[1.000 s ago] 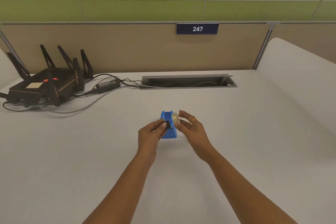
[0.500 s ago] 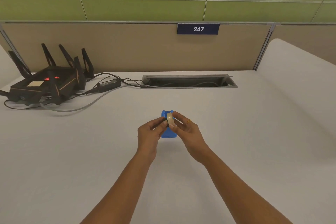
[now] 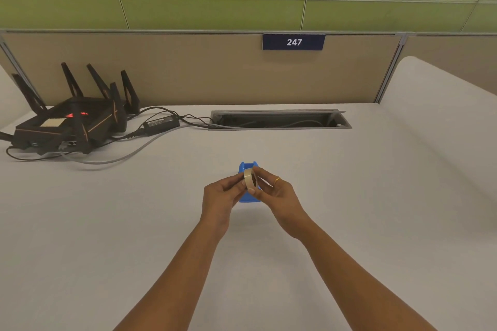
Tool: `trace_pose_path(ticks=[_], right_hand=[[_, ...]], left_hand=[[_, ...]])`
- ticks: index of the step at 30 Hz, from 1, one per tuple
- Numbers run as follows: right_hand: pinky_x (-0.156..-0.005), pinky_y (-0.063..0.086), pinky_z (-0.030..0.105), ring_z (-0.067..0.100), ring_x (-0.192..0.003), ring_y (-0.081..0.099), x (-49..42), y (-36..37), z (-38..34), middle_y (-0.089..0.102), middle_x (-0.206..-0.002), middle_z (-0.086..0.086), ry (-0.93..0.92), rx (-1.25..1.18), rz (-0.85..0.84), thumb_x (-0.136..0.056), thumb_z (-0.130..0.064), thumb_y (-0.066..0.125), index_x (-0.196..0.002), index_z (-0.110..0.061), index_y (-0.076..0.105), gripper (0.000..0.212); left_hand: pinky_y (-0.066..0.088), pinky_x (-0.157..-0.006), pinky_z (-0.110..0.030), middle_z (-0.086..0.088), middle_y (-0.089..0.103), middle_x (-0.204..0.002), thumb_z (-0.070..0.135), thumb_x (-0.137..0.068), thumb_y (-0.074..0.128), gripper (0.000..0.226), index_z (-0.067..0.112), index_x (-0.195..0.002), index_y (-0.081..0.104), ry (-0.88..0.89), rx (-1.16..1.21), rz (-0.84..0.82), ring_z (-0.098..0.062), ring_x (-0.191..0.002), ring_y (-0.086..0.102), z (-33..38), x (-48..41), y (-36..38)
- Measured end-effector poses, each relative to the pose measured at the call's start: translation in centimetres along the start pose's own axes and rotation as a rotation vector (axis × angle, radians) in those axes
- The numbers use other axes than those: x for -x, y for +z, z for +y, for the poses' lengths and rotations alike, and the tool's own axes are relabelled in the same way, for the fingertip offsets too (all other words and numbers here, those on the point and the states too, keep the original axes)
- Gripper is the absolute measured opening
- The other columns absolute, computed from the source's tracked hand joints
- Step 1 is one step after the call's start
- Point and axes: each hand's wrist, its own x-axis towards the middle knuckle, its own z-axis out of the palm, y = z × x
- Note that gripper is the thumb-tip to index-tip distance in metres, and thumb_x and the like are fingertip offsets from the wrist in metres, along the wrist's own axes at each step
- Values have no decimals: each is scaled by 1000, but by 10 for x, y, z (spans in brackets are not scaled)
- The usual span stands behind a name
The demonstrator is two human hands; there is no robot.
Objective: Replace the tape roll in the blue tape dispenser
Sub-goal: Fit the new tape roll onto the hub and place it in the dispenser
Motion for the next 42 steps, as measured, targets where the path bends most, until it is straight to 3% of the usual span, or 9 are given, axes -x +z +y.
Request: trace_pose_path(ticks=[4, 9, 12, 14, 19, 23, 30, 37, 42], right_hand=[[-85, 47, 14, 7, -117, 50, 0, 1, 2, 53, -134, -1, -6, -27, 43, -81, -10, 66, -130, -16, 48, 52], [-100, 41, 28, 14, -122, 50, -2, 4, 6, 57, -130, 1, -23, 30, 159, -78, -14, 70, -129, -17, 49, 55], [-89, 47, 14, 10, -113, 53, -1, 6, 4, 58, -124, 1, -72, 34, 234, -78, -12, 70, -127, -15, 50, 53], [-88, 47, 15, 9, -110, 52, -1, 8, 3, 56, -123, 2, -106, 50, 269, -78, -10, 70, -126, -15, 49, 52], [-79, 48, 8, 11, -111, 52, -3, 6, 4, 52, -123, 0, -131, 130, 210, -75, -14, 74, -123, -14, 52, 53], [-72, 49, 5, 15, -113, 55, -5, -2, 1, 59, -120, 3, -92, 134, 181, -80, -17, 69, -117, -13, 54, 40], [-74, 49, 6, 18, -102, 63, -8, -3, 1, 67, -114, 9, -52, 127, 120, -82, -18, 66, -119, -10, 57, 39], [-73, 48, 1, 17, -97, 64, -7, -5, 1, 68, -112, 14, -38, 46, 116, -82, -14, 65, -117, -4, 60, 36], [-90, 46, 18, 20, -102, 65, -6, -8, 1, 69, -111, 14, -13, -5, 81, -81, -16, 66, -113, -6, 64, 33]], left_hand=[[50, -88, -26, 2, 68, -90, 13, -83, 60, 26, 9, -108, 65, -2, 14, 14, -14, -93, 64, -3, 1, 5], [47, -96, -37, -9, 67, -100, 22, -92, 45, 22, 16, -99, 65, -35, 53, 16, -23, -102, 60, -1, 5, 13], [50, -91, -33, -3, 69, -98, 25, -87, 56, 19, 16, -101, 66, -28, 51, 15, -16, -94, 64, -2, 6, 16], [52, -89, -34, -5, 69, -104, 22, -79, 66, 29, 13, -107, 65, -12, -7, 56, -19, -93, 66, -5, 6, 16], [52, -92, -40, -11, 69, -100, 14, -80, 66, 18, 13, -97, 67, 40, -65, 107, -26, -95, 65, -1, 3, 10], [54, -84, -29, -5, 68, -97, 12, -84, 59, 17, 17, -99, 66, 94, -72, 18, -19, -93, 64, 0, 1, 1], [50, -88, -27, -5, 68, -99, 14, -83, 60, 17, 22, -98, 65, 151, -99, -34, -20, -95, 64, -2, -1, -1], [48, -80, -20, 12, 72, -84, 18, -79, 64, 14, 28, -89, 69, 107, -50, -74, -10, -91, 66, -7, -5, -7], [49, -81, -22, 18, 73, -70, 16, -78, 64, 13, 27, -82, 70, 49, 3, -65, -8, -84, 68, -10, -8, -7]])
